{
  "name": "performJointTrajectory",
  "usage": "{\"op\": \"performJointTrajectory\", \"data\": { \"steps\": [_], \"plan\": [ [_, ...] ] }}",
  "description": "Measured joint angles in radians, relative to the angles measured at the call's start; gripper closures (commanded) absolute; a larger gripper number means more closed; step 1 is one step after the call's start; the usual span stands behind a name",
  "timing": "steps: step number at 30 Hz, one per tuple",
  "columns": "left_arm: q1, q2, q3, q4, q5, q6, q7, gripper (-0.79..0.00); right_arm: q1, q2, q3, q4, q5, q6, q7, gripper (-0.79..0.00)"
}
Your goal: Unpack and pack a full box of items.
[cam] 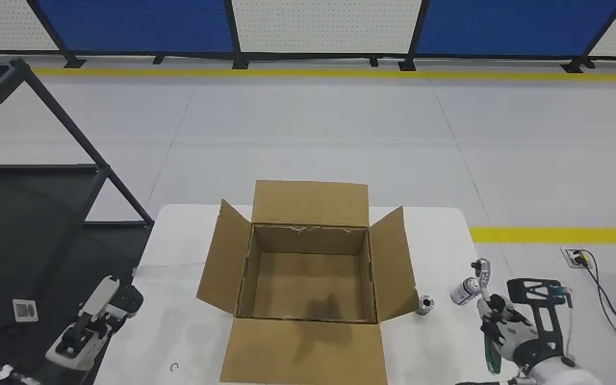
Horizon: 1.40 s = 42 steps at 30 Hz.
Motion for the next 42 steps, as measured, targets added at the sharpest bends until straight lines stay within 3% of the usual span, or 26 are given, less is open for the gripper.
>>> {"op": "performJointTrajectory", "data": {
  "steps": [10, 21, 35, 36, 39, 42],
  "plan": [
    [0.000, 0.000, 0.000, 0.000, 0.000, 0.000, 0.000, -0.785, -0.042, 0.018, -0.025, 0.125, -0.017, -0.093, 0.037, 0.000],
    [0.000, 0.000, 0.000, 0.000, 0.000, 0.000, 0.000, -0.785, 0.086, 0.034, -0.124, 0.345, -0.139, -0.052, 0.079, 0.000],
    [0.000, 0.000, 0.000, 0.000, 0.000, 0.000, 0.000, -0.785, 0.190, 0.047, -0.166, 0.511, -0.174, 0.000, 0.082, 0.000],
    [0.000, 0.000, 0.000, 0.000, 0.000, 0.000, 0.000, -0.785, 0.193, 0.048, -0.167, 0.517, -0.171, 0.003, 0.081, -0.034],
    [0.000, 0.000, 0.000, 0.000, 0.000, 0.000, 0.000, -0.785, 0.202, 0.050, -0.173, 0.533, -0.170, 0.011, 0.077, -0.252],
    [0.000, 0.000, 0.000, 0.000, 0.000, 0.000, 0.000, -0.785, 0.212, 0.052, -0.179, 0.549, -0.171, 0.021, 0.073, -0.292]
  ]
}}
